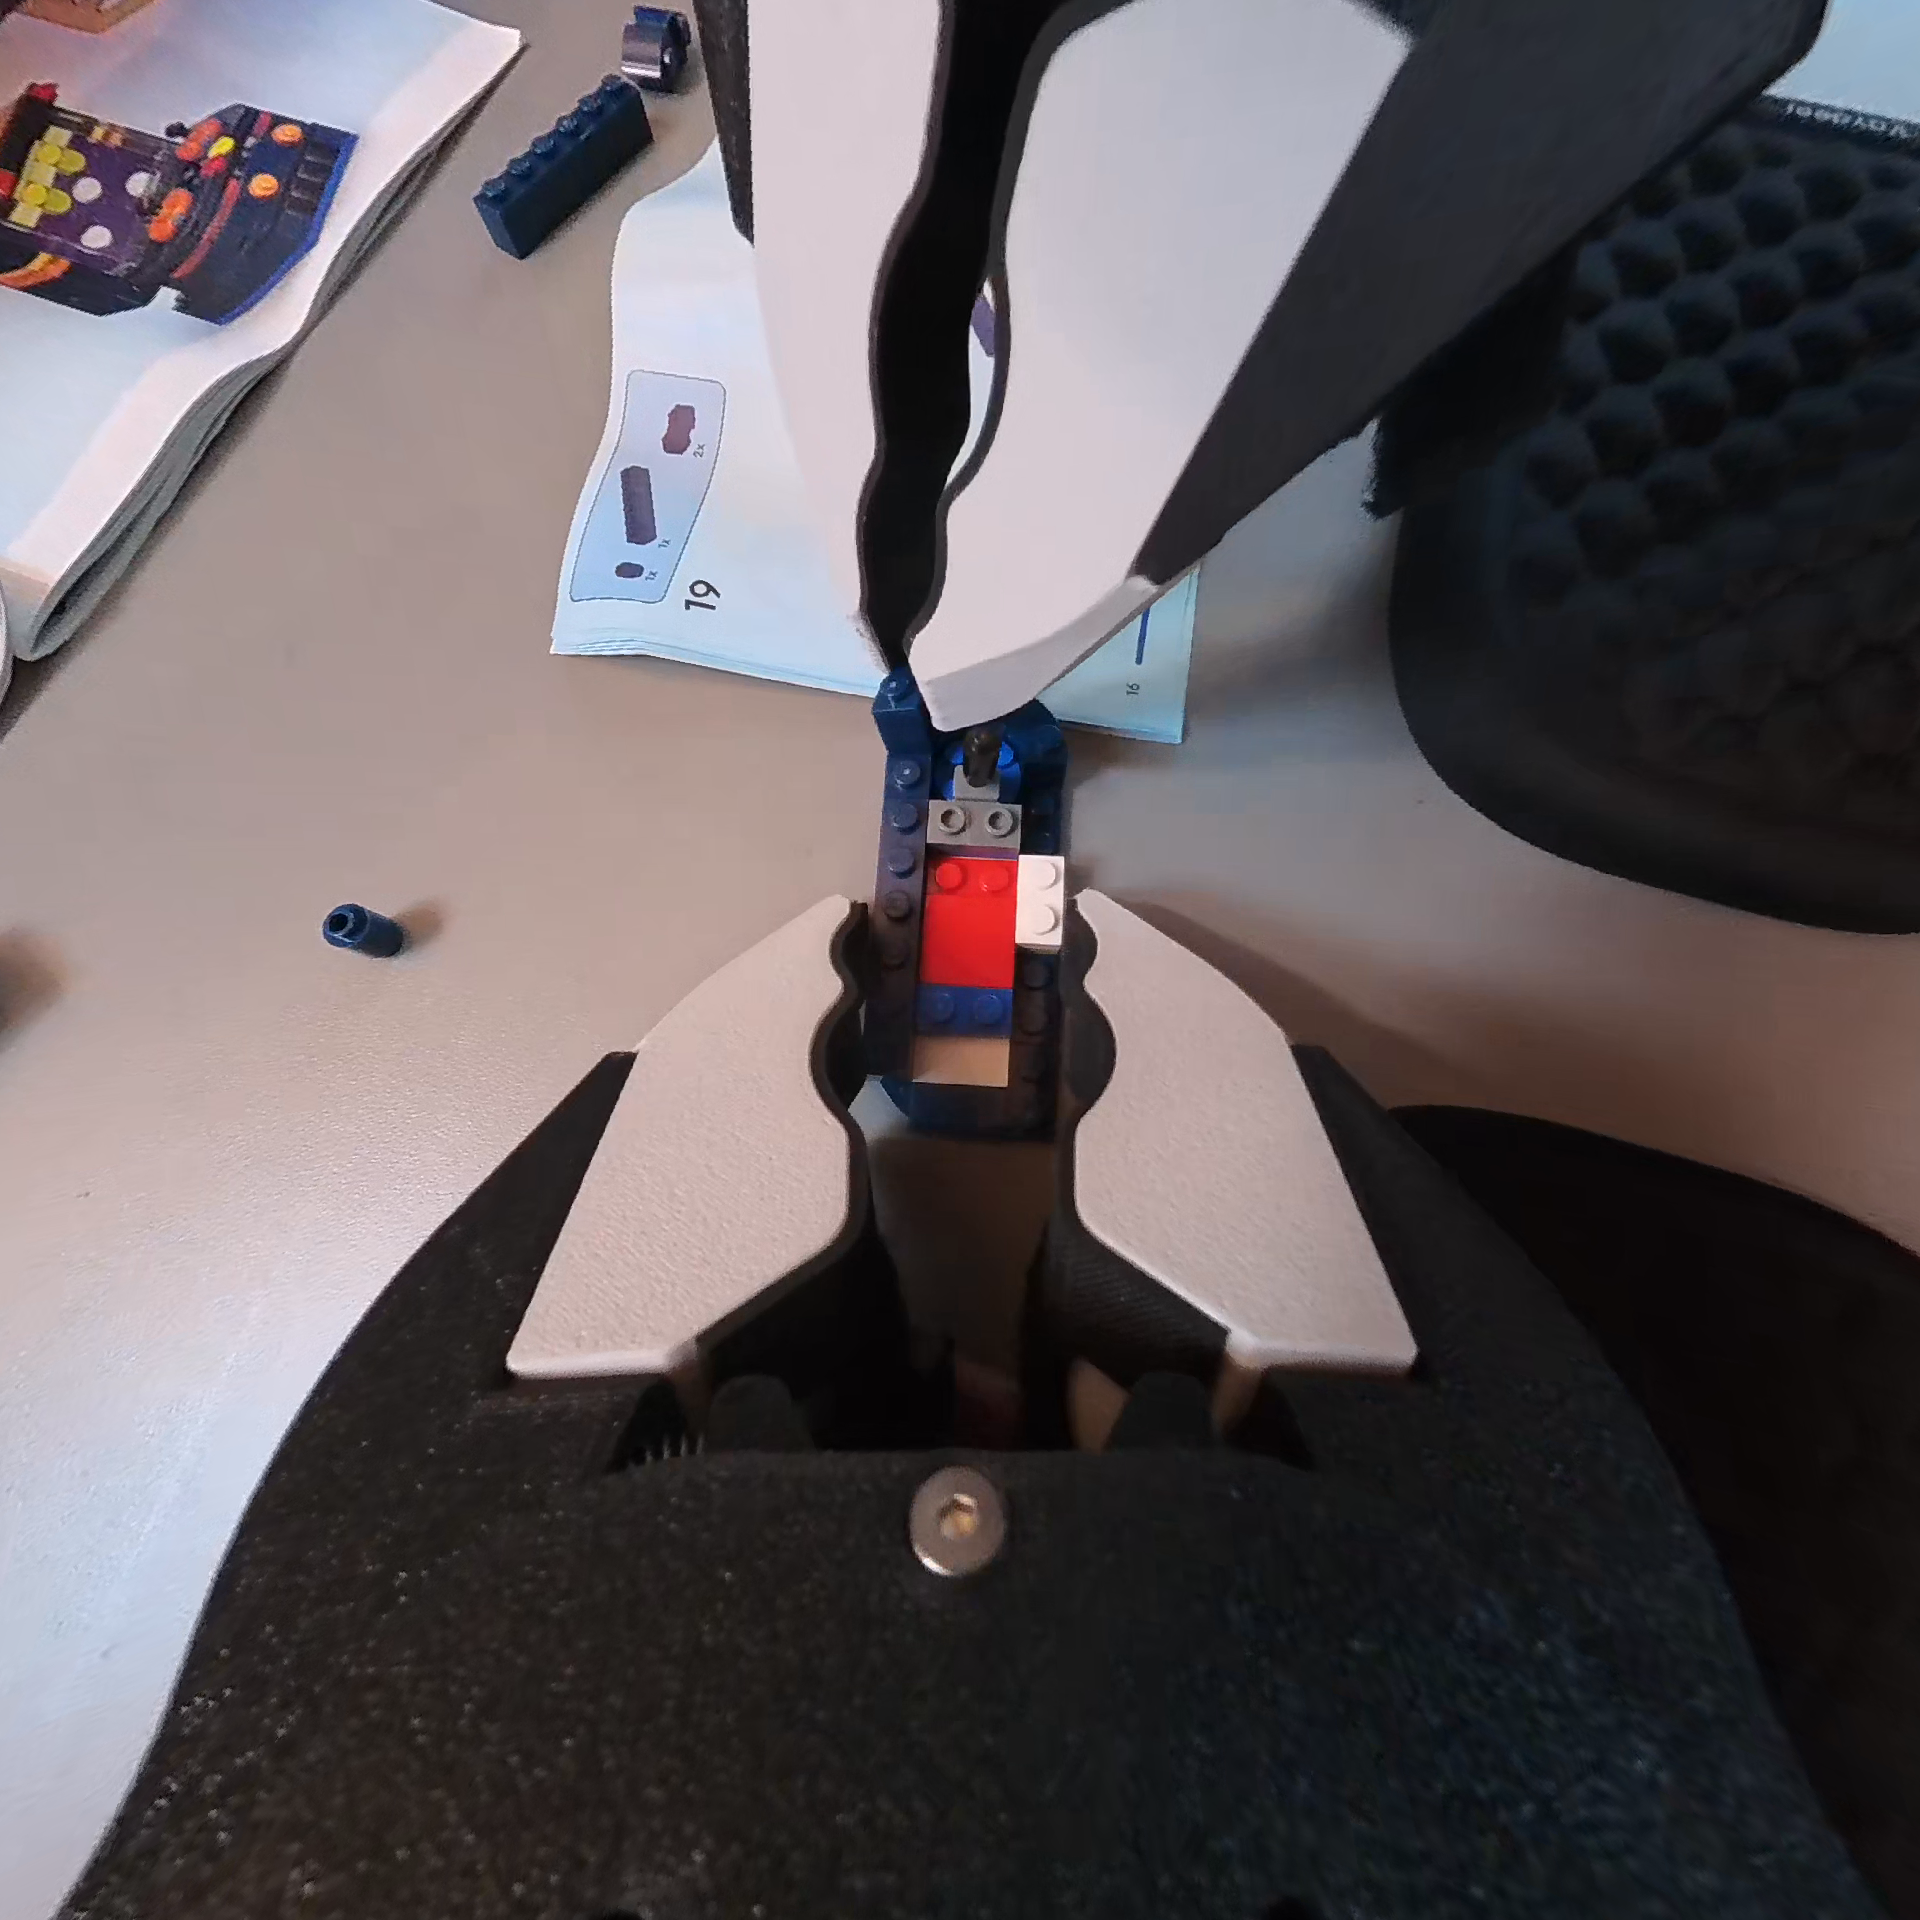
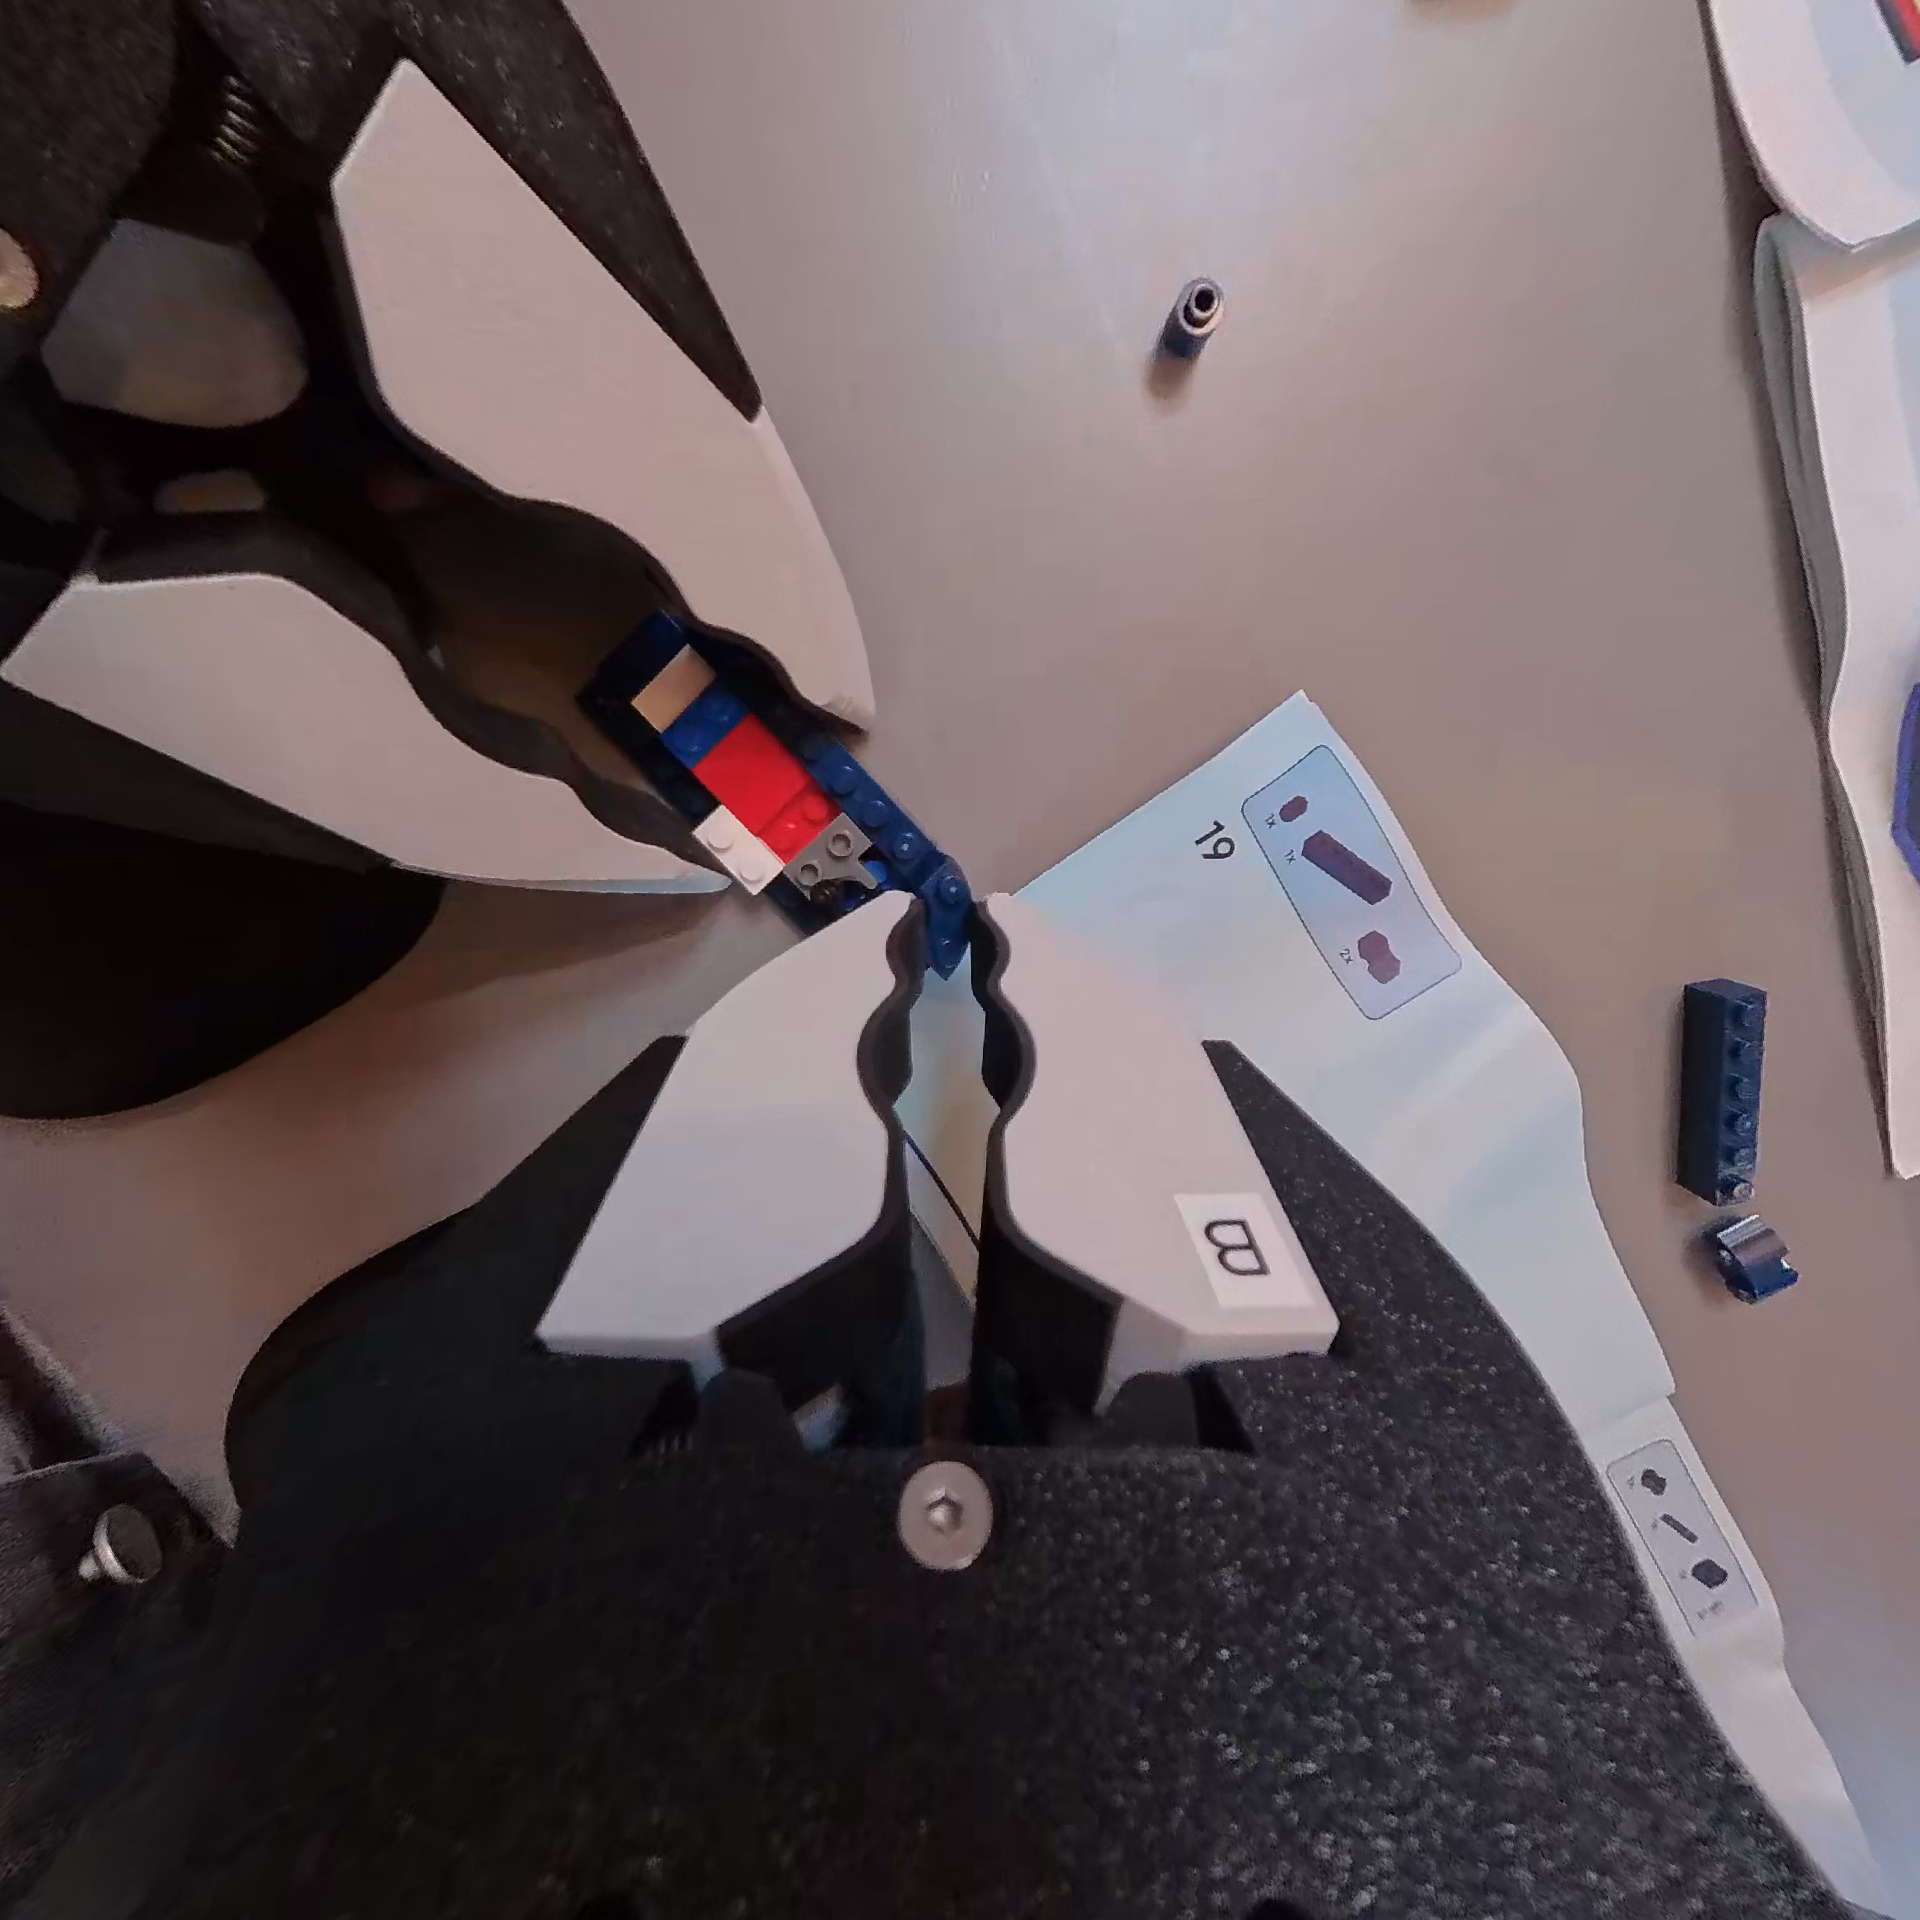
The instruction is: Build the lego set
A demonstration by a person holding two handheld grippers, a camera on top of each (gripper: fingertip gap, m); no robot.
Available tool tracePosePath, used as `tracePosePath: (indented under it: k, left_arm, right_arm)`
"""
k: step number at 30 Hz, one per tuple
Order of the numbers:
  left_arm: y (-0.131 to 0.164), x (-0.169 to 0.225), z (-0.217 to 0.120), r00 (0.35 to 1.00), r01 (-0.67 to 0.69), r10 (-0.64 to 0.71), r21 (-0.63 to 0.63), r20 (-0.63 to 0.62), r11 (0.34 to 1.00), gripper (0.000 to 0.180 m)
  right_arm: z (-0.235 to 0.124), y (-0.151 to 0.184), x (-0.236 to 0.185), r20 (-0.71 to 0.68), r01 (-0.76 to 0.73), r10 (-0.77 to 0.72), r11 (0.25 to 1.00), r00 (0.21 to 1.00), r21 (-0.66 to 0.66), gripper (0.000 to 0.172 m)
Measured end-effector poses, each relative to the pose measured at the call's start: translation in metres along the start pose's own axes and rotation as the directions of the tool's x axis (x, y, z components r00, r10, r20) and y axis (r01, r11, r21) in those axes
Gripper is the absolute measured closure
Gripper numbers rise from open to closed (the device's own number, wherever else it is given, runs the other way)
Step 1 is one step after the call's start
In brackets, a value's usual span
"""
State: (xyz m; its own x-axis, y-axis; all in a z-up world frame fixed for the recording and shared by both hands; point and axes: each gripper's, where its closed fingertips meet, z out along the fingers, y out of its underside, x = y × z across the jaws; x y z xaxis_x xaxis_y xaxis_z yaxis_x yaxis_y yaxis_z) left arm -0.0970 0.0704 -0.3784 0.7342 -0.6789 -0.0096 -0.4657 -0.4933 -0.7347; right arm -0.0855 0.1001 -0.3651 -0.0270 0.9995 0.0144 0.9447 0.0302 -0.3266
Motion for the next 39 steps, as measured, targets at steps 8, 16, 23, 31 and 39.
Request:
tracePosePath:
  k: [8, 16, 23, 31, 39]
  left_arm:
    - [0.0, 0.001, 0.0, 1.0, 0.004, -0.004, 0.003, -0.011, 1.0, 0.146]
    - [0.0, 0.001, 0.0, 1.0, -0.002, 0.002, 0.004, -0.013, 1.0, 0.146]
    - [0.0, 0.001, 0.0, 1.0, -0.007, 0.007, 0.003, -0.011, 1.0, 0.146]
    - [0.0, 0.002, 0.0, 1.0, -0.007, 0.007, 0.003, -0.011, 1.0, 0.146]
    - [-0.012, 0.011, -0.013, 0.986, 0.086, -0.078, 0.047, -0.148, 0.995, 0.131]
  right_arm:
    - [0.0, 0.001, -0.001, -0.024, -0.007, 0.008, 1.0, 1.0, 0.015, 0.163]
    - [0.001, 0.001, -0.001, -0.068, 0.064, -0.064, 0.998, 0.996, 0.0, 0.163]
    - [0.003, 0.003, 0.001, -0.033, 0.039, -0.038, 0.999, 0.999, 0.034, 0.156]
    - [0.0, 0.002, 0.0, 0.011, 0.009, -0.01, 0.997, 1.0, 0.073, 0.16]
    - [-0.041, -0.021, 0.004, -0.064, 0.126, -0.108, 0.893, 0.992, 0.433, 0.159]
